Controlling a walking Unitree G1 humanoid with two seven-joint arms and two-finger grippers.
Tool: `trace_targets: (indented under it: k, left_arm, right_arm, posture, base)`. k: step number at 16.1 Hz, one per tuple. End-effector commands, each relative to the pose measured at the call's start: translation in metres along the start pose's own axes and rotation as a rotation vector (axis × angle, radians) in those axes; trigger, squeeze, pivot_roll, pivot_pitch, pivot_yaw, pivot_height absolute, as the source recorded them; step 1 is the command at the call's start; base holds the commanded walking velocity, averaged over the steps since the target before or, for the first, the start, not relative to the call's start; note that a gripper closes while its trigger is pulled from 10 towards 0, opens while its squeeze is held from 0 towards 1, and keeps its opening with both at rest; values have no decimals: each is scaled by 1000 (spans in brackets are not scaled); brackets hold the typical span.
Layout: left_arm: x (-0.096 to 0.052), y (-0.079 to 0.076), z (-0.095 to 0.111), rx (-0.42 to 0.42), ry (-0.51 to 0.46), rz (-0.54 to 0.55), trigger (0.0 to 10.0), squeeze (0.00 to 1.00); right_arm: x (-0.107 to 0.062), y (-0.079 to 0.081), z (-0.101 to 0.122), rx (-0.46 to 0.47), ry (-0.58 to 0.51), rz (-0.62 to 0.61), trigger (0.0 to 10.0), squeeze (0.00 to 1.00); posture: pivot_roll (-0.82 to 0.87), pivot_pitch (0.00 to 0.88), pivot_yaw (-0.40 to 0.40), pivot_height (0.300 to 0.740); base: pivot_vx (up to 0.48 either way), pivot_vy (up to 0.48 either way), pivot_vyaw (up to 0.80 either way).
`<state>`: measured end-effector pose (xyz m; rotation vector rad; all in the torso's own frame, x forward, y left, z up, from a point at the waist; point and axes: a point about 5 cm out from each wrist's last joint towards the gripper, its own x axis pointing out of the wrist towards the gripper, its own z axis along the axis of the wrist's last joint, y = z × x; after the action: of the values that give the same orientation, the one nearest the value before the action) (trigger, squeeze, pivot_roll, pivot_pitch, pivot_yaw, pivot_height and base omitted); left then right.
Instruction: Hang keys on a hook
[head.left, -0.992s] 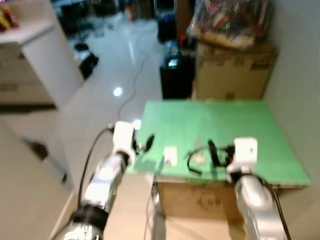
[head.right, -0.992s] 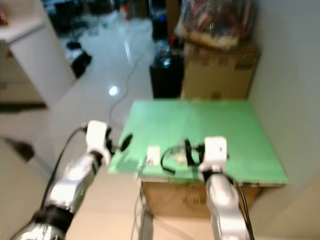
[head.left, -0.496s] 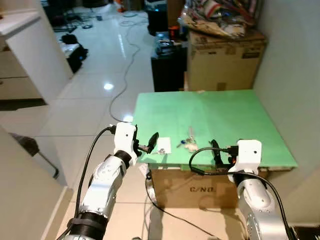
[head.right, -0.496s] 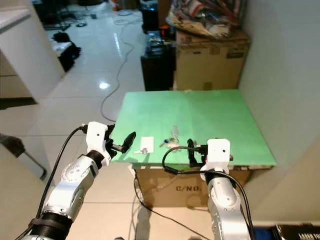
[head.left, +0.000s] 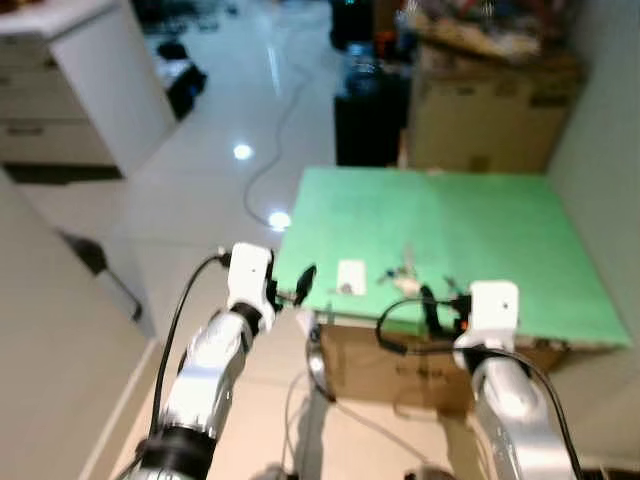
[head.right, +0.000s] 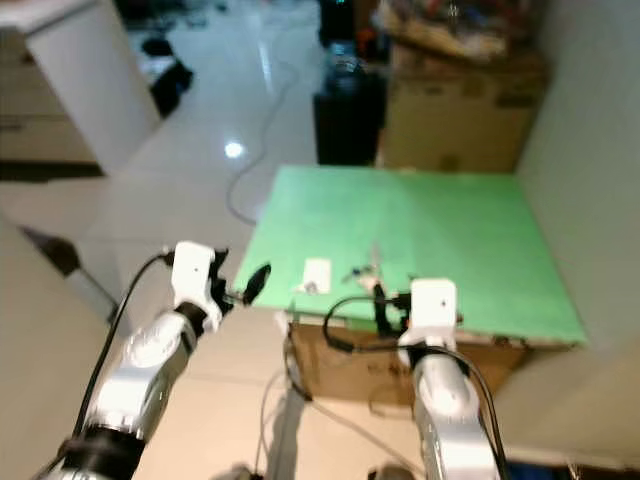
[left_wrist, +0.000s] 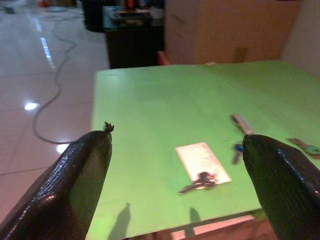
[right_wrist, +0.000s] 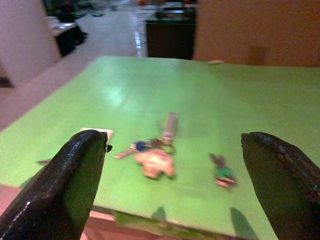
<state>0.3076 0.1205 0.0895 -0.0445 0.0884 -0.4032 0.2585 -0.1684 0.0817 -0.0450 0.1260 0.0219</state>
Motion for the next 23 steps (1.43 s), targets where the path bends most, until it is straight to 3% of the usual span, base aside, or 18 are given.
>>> trace_targets:
  k: [1,7,15,20,23]
  left_arm:
    - [-1,3,2,5,-4,11,10000,0]
    - [-2,0,2,-2,-10,5,10000,0]
    - [-1,-1,-2,-20,-19,-28,10000,0]
    - [-4,-6,-18,-185,15,42,10000,0]
    - [-11,-5,-26,-220,23,88,10000,0]
  right_arm:
    - [0,1,2,-9,-3,1,10000,0]
    - [-1,-1,3,-28,-19,-10,10000,0]
    - [-2,-3,5,-82,-27,-7,10000,0]
    - [-7,-11,7,-119,-21,6,10000,0]
    - [-6,-15,6,-121,-3,30,10000,0]
  posture:
    - [-133,50,127,686]
    - [-134,52,128,686]
    - [-150,44,122,686]
    - [-176,53,70,686]
    - [-169,50,44,686]
  base:
    - [0,0,500]
    - [0,0,520]
    - [0,0,-173]
    - [0,0,0]
    - [0,0,0]
